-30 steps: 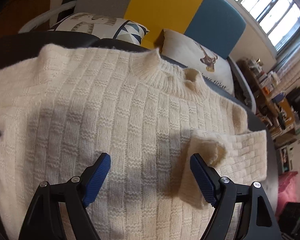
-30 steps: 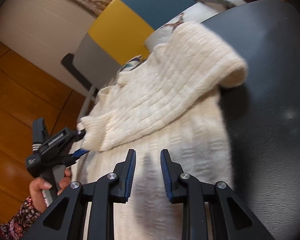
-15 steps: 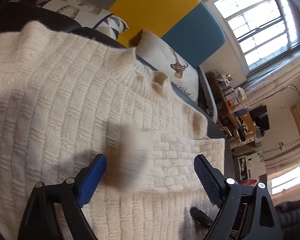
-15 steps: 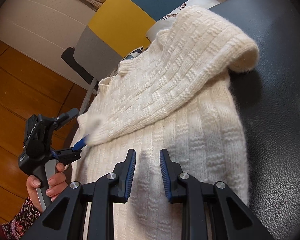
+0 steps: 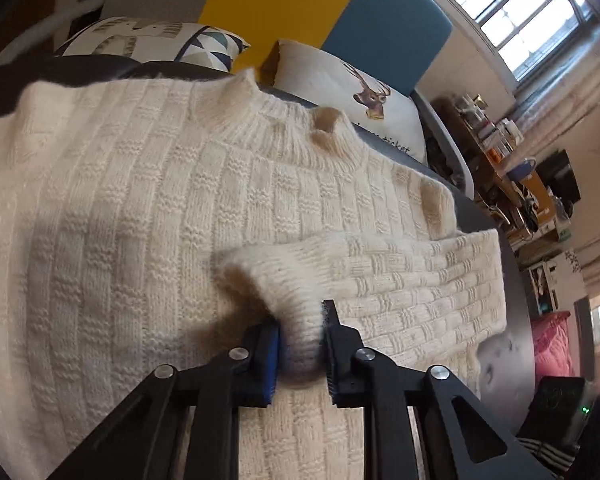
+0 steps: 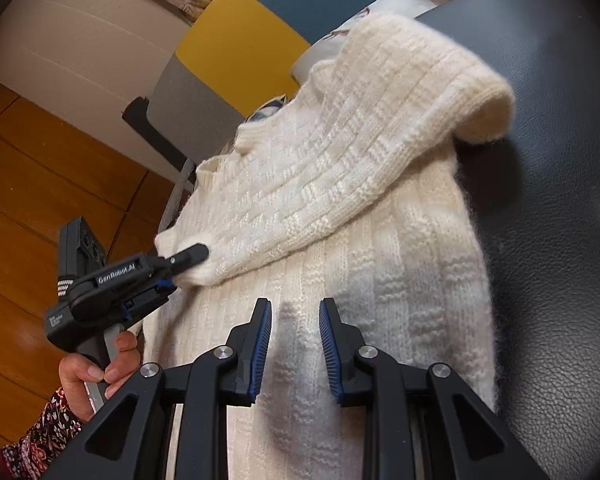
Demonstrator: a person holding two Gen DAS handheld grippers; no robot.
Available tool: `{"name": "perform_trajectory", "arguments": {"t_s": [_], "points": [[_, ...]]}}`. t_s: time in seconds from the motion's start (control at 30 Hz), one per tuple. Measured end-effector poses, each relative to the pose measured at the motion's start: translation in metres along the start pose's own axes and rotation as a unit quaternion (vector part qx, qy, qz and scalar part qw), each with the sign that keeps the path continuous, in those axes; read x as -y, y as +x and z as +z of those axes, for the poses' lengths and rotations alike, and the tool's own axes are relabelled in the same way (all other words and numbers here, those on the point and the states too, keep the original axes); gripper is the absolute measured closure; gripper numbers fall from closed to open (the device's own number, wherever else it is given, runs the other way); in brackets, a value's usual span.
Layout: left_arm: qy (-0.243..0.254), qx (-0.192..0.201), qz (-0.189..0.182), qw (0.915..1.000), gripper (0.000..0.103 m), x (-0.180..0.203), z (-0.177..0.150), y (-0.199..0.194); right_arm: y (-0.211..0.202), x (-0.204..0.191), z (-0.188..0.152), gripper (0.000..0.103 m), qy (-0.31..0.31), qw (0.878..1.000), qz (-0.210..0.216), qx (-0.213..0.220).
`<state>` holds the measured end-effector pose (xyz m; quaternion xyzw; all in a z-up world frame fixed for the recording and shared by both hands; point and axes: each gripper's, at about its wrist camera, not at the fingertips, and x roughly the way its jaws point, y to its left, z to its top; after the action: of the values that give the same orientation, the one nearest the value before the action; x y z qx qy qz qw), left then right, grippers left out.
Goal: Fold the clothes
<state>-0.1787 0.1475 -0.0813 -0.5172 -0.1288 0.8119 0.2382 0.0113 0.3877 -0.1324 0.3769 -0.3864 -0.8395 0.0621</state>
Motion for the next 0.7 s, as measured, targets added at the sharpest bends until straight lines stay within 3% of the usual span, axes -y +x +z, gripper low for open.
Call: {"name": "perform_trajectory", "arguments": {"t_s": [0.2,0.3,0.33,0.53,0.7], "points": [[0.054,0.046,-0.042,0.9966,0.089,0.032,0.020,-0.042,-0.018,0.009,0.017,0.078,0.000,0.999,-0.034,0.033],[0.070,0.067,-0.053,0.9938,0.089,0.046,0.038,-0.063,-0.018,0.013,0.027,0.093,-0.012,0.997,-0.059,0.039],[0.073,0.074,-0.056,0.9931,0.089,0.048,0.044,-0.070,-0.018,0.011,0.030,0.094,-0.024,0.996,-0.068,0.044],[0.062,0.089,-0.044,0.9931,0.089,0.034,0.065,-0.083,-0.006,0.010,0.050,0.096,-0.049,0.991,-0.116,0.037],[0.036,0.085,-0.036,0.9951,0.089,0.013,0.074,-0.082,0.002,0.013,0.059,0.096,-0.052,0.991,-0.122,0.024]]}}
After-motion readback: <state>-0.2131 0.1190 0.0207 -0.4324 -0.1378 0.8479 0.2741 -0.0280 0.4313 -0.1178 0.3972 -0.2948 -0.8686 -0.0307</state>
